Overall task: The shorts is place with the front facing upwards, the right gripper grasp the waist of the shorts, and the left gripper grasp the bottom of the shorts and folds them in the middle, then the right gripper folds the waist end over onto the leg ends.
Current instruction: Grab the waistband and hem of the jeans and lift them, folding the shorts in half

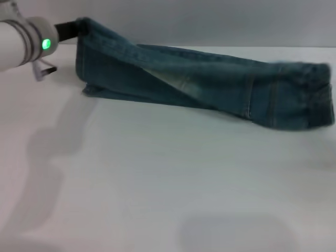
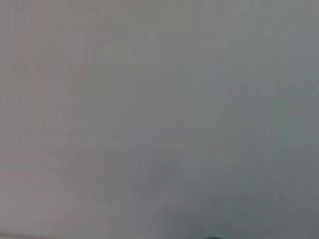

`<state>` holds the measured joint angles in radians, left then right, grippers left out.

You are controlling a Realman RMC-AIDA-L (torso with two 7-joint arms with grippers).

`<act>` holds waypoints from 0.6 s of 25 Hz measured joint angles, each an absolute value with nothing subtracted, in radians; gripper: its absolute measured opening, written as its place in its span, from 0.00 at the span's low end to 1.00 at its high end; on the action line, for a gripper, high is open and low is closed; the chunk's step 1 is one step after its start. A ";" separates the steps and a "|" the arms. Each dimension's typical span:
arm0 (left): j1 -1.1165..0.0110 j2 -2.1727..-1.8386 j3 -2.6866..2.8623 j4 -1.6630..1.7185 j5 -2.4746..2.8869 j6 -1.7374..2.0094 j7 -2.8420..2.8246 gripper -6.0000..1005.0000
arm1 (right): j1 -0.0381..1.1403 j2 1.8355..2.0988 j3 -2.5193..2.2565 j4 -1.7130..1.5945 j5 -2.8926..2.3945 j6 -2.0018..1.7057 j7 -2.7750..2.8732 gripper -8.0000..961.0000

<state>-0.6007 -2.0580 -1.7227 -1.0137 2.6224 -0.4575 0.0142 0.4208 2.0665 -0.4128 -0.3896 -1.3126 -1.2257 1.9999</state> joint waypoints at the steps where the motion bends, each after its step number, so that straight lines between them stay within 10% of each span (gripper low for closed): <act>1: -0.620 -2.059 -1.713 -0.972 2.608 -0.409 0.014 0.11 | 0.424 2.065 -0.412 -0.377 -1.272 -1.214 1.968 0.00; 9: -0.740 -2.062 -1.655 -0.762 2.547 -0.214 0.015 0.24 | 0.450 2.032 -0.418 -0.321 -1.189 -1.135 1.855 0.12; 15: -0.746 -2.059 -1.655 -0.781 2.546 -0.228 0.015 0.39 | 0.412 2.057 -0.435 -0.344 -1.198 -1.189 1.812 0.43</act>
